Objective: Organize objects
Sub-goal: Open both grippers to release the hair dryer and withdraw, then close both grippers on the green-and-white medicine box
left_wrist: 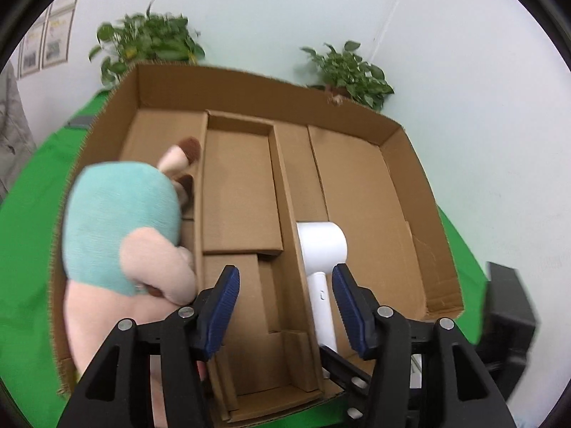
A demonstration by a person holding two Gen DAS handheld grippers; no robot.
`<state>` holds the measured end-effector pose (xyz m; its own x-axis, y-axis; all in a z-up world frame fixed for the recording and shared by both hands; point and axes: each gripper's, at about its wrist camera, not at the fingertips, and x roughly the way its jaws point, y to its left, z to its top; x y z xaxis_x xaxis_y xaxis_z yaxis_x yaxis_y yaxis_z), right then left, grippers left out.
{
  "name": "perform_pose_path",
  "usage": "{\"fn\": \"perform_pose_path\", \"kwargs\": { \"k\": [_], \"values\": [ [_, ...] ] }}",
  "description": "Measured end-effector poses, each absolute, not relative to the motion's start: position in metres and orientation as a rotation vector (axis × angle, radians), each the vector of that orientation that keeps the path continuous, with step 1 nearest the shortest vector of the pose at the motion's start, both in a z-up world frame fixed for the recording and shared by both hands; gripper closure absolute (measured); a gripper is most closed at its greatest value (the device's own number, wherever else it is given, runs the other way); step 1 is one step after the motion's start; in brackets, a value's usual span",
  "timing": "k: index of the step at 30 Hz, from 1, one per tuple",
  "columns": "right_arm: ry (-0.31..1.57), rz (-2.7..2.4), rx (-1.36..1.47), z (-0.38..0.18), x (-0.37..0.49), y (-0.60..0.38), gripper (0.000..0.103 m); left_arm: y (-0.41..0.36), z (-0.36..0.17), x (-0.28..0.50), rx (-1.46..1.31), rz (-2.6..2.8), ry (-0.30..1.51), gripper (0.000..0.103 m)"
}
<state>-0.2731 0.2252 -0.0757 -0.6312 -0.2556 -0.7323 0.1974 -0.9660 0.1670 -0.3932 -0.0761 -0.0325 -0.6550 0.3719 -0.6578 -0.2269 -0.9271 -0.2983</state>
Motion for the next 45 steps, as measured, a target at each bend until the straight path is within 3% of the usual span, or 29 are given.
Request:
{"fn": "perform_pose_path", "kwargs": {
  "k": [1,5,7,9,12,17,25,38,41,44,45],
  "values": [
    [-0.104,-2.641,1.175,-0.072,-0.267,0.23,0.023,-0.071,-0.03,-0.392,-1.069,2.602,-0.247,0.048],
    [0.016,-2.743,1.078,-0.046,-0.248,0.227,0.016,-0.072,-0.014,-0.357,-0.977,2.705,-0.139,0.035],
    [0.031,-2.772,1.04,-0.032,-0.225,0.233,0.0,-0.068,-0.005,-0.341,-0.928,2.756,-0.102,0.024],
    [0.031,-2.784,1.013,-0.025,-0.205,0.207,0.001,-0.064,0.002,-0.327,-0.888,2.801,-0.078,0.011],
    [0.05,-2.816,0.975,-0.016,-0.201,0.194,0.001,-0.059,0.01,-0.307,-0.846,2.868,-0.052,0.002],
    [0.069,-2.824,0.943,-0.012,-0.2,0.173,0.001,-0.055,0.013,-0.274,-0.829,2.892,-0.015,0.002],
    [-0.022,-2.697,0.918,-0.017,-0.129,0.214,0.001,-0.051,-0.012,-0.241,-0.979,2.756,-0.003,0.002],
    [-0.058,-2.589,1.221,-0.08,-0.104,0.231,0.001,-0.039,-0.072,-0.243,-1.168,2.238,-0.476,0.006],
    [-0.027,-2.593,1.255,-0.084,-0.115,0.221,0.007,-0.032,-0.086,-0.243,-1.212,2.136,-0.547,0.008],
    [0.067,-2.612,1.29,-0.089,-0.12,0.208,0.028,-0.027,-0.097,-0.243,-1.265,2.089,-0.56,0.015],
    [0.087,-2.615,1.297,-0.09,-0.119,0.205,0.04,-0.028,-0.099,-0.244,-1.271,2.082,-0.565,0.017]
  ]
}}
